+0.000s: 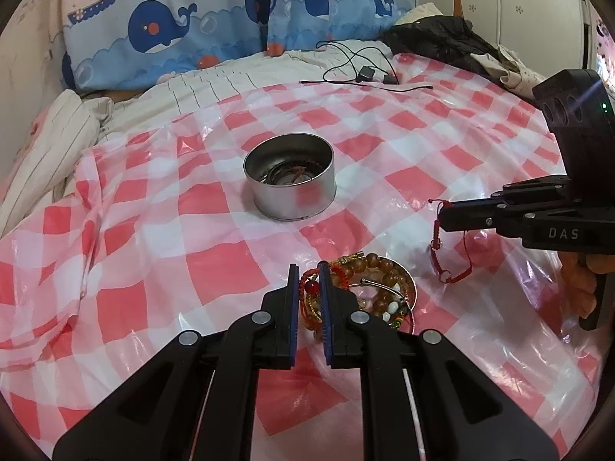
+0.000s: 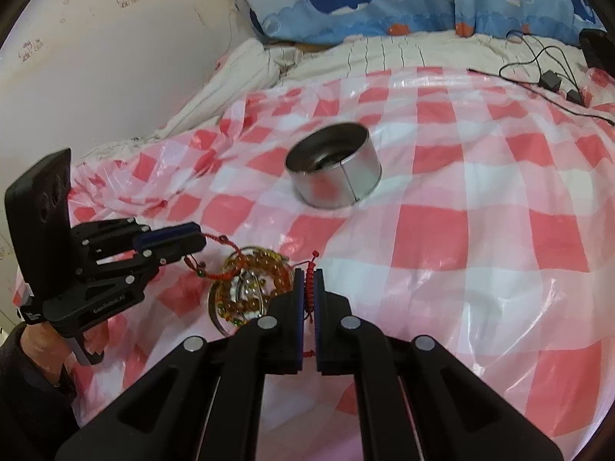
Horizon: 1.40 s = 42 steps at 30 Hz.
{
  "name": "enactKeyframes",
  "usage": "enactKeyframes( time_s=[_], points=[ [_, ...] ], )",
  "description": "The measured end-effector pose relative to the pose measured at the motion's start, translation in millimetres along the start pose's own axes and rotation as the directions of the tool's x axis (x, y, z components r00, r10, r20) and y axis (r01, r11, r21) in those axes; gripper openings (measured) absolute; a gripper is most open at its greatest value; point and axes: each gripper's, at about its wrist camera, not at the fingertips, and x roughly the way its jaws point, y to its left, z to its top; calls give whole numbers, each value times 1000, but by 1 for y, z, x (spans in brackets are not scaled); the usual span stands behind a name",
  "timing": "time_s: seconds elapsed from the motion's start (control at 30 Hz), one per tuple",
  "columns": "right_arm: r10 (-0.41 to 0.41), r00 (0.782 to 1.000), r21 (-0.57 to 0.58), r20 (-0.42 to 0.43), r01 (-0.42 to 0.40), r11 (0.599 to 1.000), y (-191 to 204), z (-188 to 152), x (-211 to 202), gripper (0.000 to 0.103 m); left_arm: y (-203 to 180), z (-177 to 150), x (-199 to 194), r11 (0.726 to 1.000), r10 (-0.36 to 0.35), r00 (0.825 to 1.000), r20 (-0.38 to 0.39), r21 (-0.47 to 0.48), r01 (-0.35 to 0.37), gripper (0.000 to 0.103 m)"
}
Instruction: Organize jewelry
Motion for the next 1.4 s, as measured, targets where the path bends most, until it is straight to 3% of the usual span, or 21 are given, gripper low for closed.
enactKeyframes(
  time_s=[0.07, 0.1, 0.17, 0.27, 0.5, 0.53, 0.6, 0.63, 0.87, 1.13, 1.4],
  points=[
    [-19, 998, 4, -53, 19, 1000, -2, -2, 8, 10, 1, -1, 1, 1000, 3, 1000, -12, 1, -3, 9],
    [-39, 994, 12, -99, 41, 999, -4, -4, 17, 36, 1, -1, 2, 1000, 3, 1000, -20, 1, -3, 9],
    [-79, 991, -1, -104, 79, 997, -2, -6, 19, 61, 1, -2, 4, 1000, 4, 1000, -28, 1, -4, 9],
    [-81, 991, -36, -102, 78, 996, 3, -8, 21, 62, 2, -3, 6, 1000, 6, 999, -38, -5, -6, 9],
    [-106, 983, -83, -151, 94, 992, 8, -17, 37, 61, 3, -4, 8, 1000, 11, 999, -48, -10, -11, 9],
    [-90, 984, -79, -153, 79, 994, 8, -18, 36, 55, 3, -4, 9, 1000, 11, 999, -49, -9, -11, 9],
    [-73, 984, -65, -165, 63, 996, 7, -18, 35, 15, 3, -4, 9, 1000, 12, 999, -49, -10, -13, 10],
    [-61, 984, -60, -167, 52, 997, 6, -18, 34, 13, 3, -4, 9, 1000, 11, 999, -48, -11, -11, 9],
    [-39, 996, -46, -79, 36, 998, 9, -8, 14, 13, 6, -2, 4, 999, 0, 1000, -22, -37, 0, 9],
    [-55, 997, -35, -49, 54, 998, 8, -4, 9, 13, 5, 3, -6, 999, -28, 1000, 11, -42, 28, 9],
    [-66, 996, -13, 66, 67, 998, 10, 11, -5, 13, -7, 21, -19, 999, -53, 997, 54, -9, 53, 9]
  ],
)
